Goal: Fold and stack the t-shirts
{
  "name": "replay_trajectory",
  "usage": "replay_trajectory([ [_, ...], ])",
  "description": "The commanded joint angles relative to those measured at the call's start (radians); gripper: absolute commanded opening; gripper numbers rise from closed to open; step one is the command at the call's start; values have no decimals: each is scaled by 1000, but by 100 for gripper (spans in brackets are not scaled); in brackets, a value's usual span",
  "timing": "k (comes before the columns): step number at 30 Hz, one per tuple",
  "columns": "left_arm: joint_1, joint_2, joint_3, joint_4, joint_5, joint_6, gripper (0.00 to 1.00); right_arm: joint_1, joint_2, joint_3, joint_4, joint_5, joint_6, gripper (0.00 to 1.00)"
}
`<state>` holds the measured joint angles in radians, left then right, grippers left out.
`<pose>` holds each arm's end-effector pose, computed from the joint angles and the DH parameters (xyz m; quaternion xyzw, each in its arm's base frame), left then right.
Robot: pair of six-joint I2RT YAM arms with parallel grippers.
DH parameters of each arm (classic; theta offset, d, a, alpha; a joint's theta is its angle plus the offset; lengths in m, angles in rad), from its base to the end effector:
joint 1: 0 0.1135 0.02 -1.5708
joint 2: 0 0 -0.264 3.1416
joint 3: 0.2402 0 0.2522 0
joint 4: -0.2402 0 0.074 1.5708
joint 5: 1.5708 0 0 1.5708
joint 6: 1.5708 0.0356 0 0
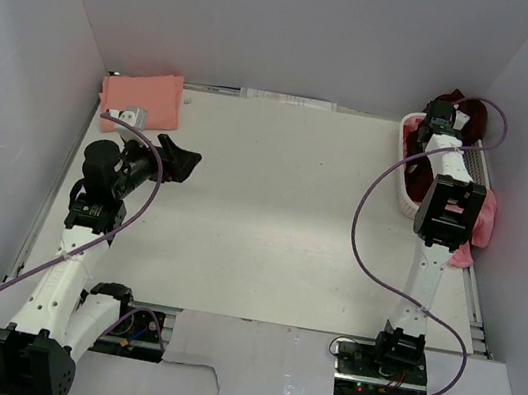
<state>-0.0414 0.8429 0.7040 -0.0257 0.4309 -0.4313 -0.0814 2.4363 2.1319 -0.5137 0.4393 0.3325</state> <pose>0.1994 -0.0231 0.3187 -0.0087 0.7579 -0.3065 0.5759 0.5423 -0.0594 0.1909 0.2649 0.8718 -0.1561 0.3812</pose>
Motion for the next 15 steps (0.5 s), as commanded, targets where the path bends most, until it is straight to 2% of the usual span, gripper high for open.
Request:
replay_trajectory([
  [1,-2,-2,34,-5,6,-1,98,-11,4,42,30,-25,0,23],
  [2,-2,-1,34,-3,5,-1,98,-12,4,43,32,-27,2,11],
  [3,0,-2,35,-5,6,-1,98,-12,3,43,30,-27,2,8],
  [11,-2,2,35,-5,3,0,98,-21,-68,94,20,-85,5,8],
  [15,0,-1,34,-5,3,-1,98,-21,-154,106,20,-132,17,8],
])
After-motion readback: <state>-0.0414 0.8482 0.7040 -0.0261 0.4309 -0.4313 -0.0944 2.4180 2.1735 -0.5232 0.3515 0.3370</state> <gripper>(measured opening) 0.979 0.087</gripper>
